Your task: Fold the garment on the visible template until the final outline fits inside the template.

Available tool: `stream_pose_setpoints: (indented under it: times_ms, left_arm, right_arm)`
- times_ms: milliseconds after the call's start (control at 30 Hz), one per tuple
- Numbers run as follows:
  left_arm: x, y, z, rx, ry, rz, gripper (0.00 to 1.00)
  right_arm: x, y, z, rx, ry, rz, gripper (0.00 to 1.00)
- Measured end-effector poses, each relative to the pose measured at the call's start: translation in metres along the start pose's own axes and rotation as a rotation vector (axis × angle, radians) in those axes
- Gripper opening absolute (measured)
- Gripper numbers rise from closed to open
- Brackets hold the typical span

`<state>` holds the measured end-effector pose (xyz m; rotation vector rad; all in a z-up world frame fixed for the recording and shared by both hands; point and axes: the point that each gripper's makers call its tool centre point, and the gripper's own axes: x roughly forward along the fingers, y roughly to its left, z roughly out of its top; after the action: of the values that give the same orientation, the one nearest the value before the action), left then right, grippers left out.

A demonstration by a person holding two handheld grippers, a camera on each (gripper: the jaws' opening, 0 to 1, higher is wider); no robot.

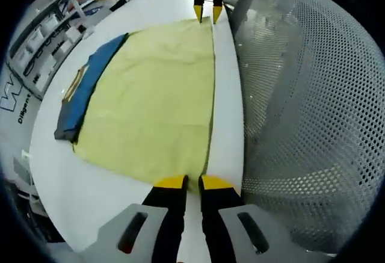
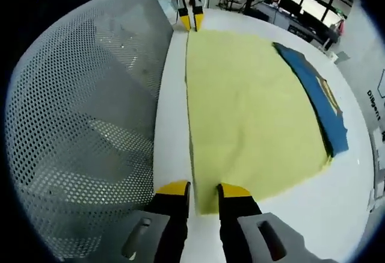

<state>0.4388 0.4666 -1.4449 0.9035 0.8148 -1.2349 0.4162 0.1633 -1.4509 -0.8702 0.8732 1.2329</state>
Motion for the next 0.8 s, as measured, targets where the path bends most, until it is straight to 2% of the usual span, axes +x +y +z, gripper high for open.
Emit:
stream_pose_setpoints:
  times_ms: [100,333,367,400,433,467,600,667,700,733,800]
  left_arm:
    - [-0.001,0.001,0.001,-0.020,-0.009,-0.009,0.07]
    - [0.001,0.006,0.000,-0.112,0.005,0.002,0.02]
    - [0.001,0.006,0.000,-0.115,0.003,0.000,0.01]
    - [0.001,0.006,-0.001,-0.119,0.000,-0.001,0.01]
    - [0.001,0.006,-0.001,-0.127,-0.003,-0.003,0.01]
    - [0.001,0.006,-0.001,-0.161,-0.008,-0.004,0.01]
    - [0.001,0.007,-0.001,-0.193,-0.016,-0.014,0.01]
    - [0.001,0.007,-0.001,-0.219,-0.010,-0.021,0.00]
    - [0.001,0.007,-0.001,-0.226,-0.007,-0.026,0.00]
    - [0.000,0.007,-0.001,-0.273,0.001,-0.033,0.00]
    - [-0.001,0.008,-0.002,-0.280,0.002,-0.036,0.00]
  right_arm:
    - [0.000,0.002,0.000,-0.027,0.006,0.013,0.11]
    - [0.001,0.000,0.002,-0.004,-0.004,0.000,0.05]
    - [0.001,-0.001,0.002,0.003,-0.005,-0.008,0.03]
    - [0.000,-0.011,0.001,-0.014,0.005,-0.064,0.00]
    - [0.001,-0.013,0.001,-0.038,0.005,-0.070,0.00]
    - [0.002,-0.007,0.003,-0.023,-0.003,-0.044,0.00]
    - [0.001,-0.008,0.003,-0.004,-0.001,-0.041,0.00]
    - [0.000,-0.008,0.003,0.049,-0.006,-0.036,0.00]
    - [0.000,-0.010,0.002,0.051,0.000,-0.039,0.00]
    - [0.000,-0.010,0.001,0.043,0.002,-0.040,0.00]
    - [-0.001,-0.011,-0.001,0.032,0.017,-0.039,0.00]
